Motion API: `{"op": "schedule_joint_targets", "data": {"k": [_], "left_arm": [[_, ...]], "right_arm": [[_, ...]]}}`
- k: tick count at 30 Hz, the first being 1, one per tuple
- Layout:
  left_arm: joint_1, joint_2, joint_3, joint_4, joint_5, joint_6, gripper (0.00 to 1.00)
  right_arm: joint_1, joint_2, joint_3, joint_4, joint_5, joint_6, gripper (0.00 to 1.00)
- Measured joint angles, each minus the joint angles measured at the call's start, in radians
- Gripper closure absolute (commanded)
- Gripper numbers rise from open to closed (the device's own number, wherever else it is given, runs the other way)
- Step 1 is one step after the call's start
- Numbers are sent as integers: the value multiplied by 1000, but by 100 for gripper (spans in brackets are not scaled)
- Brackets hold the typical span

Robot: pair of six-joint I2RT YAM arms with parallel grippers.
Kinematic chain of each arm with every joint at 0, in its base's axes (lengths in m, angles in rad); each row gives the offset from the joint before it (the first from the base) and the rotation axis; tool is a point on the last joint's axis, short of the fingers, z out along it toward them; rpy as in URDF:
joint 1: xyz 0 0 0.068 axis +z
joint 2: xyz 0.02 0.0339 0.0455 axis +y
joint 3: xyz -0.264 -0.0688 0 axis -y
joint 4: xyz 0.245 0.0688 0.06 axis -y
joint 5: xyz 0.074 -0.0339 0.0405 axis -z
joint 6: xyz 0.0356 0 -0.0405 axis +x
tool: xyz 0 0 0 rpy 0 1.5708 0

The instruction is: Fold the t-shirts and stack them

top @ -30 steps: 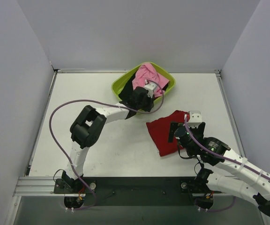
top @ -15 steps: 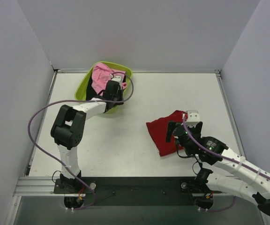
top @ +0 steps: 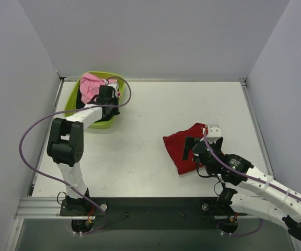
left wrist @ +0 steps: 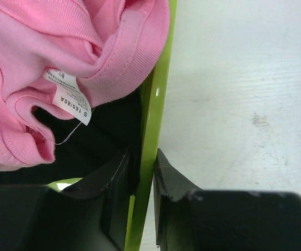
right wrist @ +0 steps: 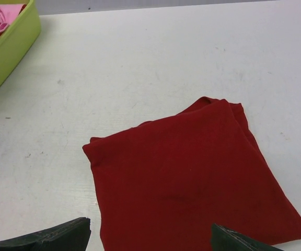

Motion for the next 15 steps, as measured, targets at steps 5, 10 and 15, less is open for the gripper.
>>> {"op": "schedule_joint_targets", "data": {"k": [5, 10, 15], "left_arm": [[92, 29, 37, -6, 48, 48, 100], [140, 87, 117, -20, 52, 76, 100], [171, 157, 224, -58, 56, 108, 100]], "right_arm": [[4, -13, -12, 4, -5, 4, 0], [6, -13, -16, 6, -11, 5, 0], [7, -2, -16, 13, -21, 4, 0]]}}
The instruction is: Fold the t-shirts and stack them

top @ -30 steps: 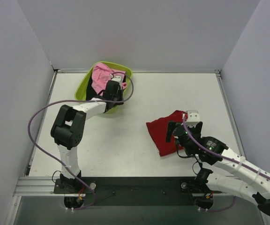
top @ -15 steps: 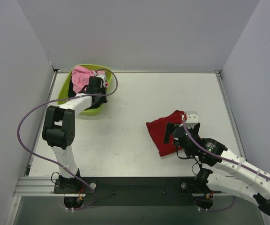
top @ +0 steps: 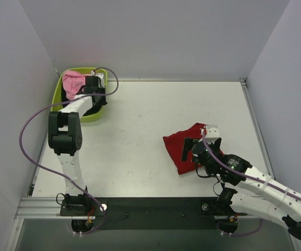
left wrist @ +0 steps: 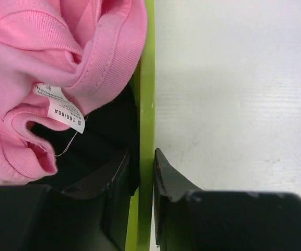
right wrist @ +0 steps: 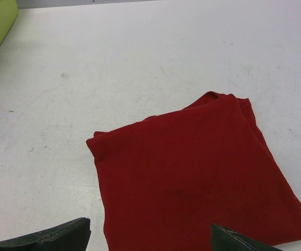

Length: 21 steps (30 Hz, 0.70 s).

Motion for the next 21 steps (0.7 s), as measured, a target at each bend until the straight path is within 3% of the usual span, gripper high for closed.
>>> {"op": "schedule_joint_targets", "data": {"k": [5, 15, 21], "left_arm": [[23, 59, 85, -14, 13, 27, 100], [43, 101, 154, -37, 36, 53, 89], [90, 103, 156, -48, 116, 66, 63]], "right_arm": [[6, 13, 0, 2, -10, -5, 0], [10, 19, 0, 6, -15, -12, 0], [11, 21, 0, 5, -15, -16, 0]]}}
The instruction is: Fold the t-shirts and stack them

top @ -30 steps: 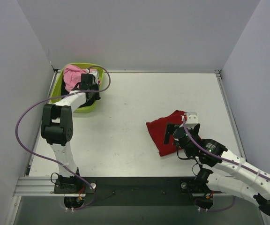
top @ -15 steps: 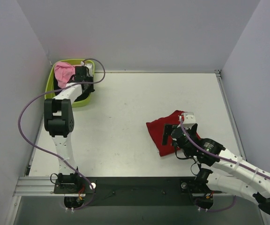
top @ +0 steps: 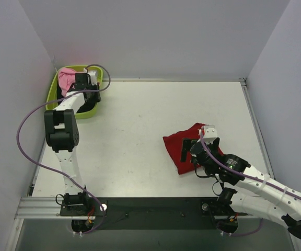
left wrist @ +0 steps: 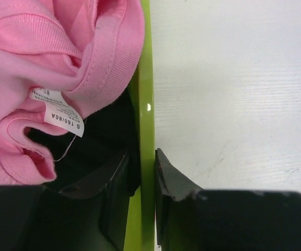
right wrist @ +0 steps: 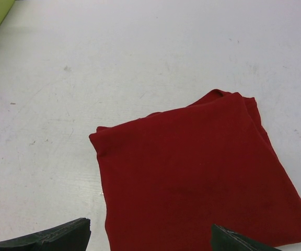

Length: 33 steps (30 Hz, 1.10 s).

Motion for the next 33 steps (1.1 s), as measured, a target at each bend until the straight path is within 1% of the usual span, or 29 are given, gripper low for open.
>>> {"op": "schedule_joint_targets", "data": {"k": [1, 5, 6, 10, 14, 17, 28, 31, 33], "left_arm": [[14, 0, 0, -2, 20, 3, 60], [87, 0, -10, 2, 71, -2, 28], [112, 0, -18, 8, 84, -10, 6], [160, -2, -39, 20, 117, -52, 5], [156, -23, -59, 21, 113, -79, 5], [145, -72, -87, 20, 104, -106, 5], [60, -376, -110, 26, -23, -175, 5], [11, -474, -136, 29, -85, -210, 5], [-50, -546, -182, 30, -129, -236, 5]], "right_arm": [[0, 0, 0, 0, 0, 0, 0], [0, -2, 0, -6, 0, -2, 0], [0, -4, 0, -9, 0, -2, 0], [1, -11, 0, -14, 0, 1, 0], [17, -17, 0, -18, 0, 6, 0], [37, -25, 0, -19, 1, 8, 0], [66, -5, -2, -18, 6, 8, 0], [66, 51, -3, -18, 9, 8, 0], [65, 116, -1, -17, 8, 11, 0]]}}
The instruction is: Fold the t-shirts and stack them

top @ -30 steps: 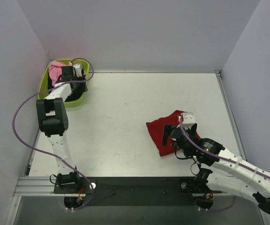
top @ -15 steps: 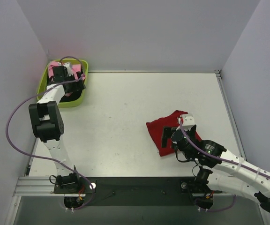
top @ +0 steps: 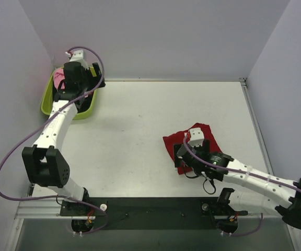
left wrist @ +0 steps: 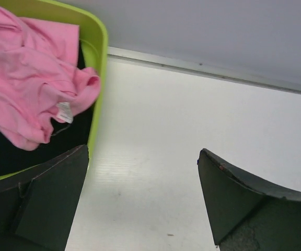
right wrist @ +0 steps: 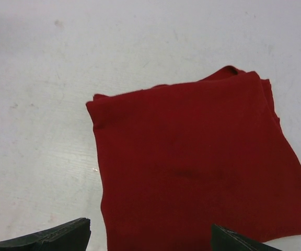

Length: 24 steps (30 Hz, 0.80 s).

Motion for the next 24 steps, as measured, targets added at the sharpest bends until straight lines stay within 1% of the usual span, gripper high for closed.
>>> {"op": "schedule_joint_targets", "data": {"k": [4, 7, 9, 12, 14, 18, 21, 24], "left_arm": [[-154, -142, -125, -2, -34, -58, 5], [-243, -265, -275, -6, -40, -103, 5], [-292, -337, -366, -15, -46, -129, 5], [-357, -414, -453, -40, -58, -158, 5], [-396, -470, -509, -43, -60, -174, 5], [-443, -601, -599, -63, -60, -198, 4], [-451, -661, -615, -69, -61, -207, 5], [-460, -685, -621, -68, -62, -213, 5]], "right_arm": [[-2, 192, 15, -1, -10, 34, 0], [-11, 284, 16, -3, -17, 66, 0], [-26, 327, 17, -2, -19, 85, 0], [-61, 357, 16, 14, -35, 102, 0], [-103, 360, 0, 54, -61, 101, 0], [-212, 372, -54, 151, -148, 97, 0], [-312, 412, -71, 227, -235, 85, 0], [-398, 451, -42, 283, -280, 69, 0]]}}
